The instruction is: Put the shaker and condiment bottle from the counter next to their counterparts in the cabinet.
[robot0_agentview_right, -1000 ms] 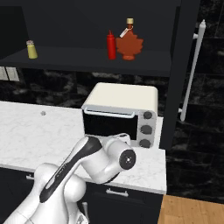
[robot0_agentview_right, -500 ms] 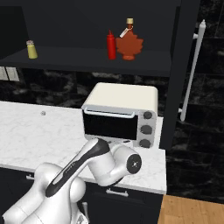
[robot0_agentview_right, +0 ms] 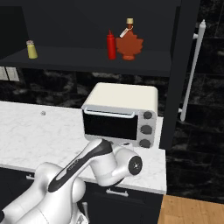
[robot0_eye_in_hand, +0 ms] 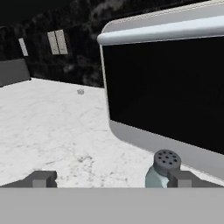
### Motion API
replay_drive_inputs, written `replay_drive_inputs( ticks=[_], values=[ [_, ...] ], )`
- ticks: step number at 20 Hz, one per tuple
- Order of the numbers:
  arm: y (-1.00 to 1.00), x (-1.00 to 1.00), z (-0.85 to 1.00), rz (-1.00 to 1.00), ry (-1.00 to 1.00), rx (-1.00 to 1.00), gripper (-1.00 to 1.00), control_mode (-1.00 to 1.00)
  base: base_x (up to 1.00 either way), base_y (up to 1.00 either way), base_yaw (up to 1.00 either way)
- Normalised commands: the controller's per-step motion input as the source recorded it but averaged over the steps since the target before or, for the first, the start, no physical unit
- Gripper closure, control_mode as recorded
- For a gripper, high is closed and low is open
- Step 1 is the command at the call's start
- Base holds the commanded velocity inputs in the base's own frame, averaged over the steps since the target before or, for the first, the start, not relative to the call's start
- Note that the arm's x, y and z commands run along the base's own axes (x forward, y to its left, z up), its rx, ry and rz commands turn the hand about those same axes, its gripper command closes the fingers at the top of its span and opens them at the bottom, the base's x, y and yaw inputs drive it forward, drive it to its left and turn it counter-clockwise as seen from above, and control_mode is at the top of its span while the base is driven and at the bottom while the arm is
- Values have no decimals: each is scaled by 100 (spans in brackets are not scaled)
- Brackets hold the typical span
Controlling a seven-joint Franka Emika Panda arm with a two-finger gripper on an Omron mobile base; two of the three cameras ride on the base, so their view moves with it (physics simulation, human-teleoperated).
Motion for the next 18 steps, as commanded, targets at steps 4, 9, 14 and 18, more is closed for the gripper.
replay_drive_inputs(
  ticks=[4,9,14,18],
  values=[
    [-1,26,-4,1,0,5,-100,-100,0,0,0],
    [-2,24,-38,1,0,1,-100,-100,0,0,0],
    [-22,18,-42,3,0,0,-100,-100,0,0,0],
    [-16,7,-14,1,0,0,-100,-100,0,0,0]
  ],
)
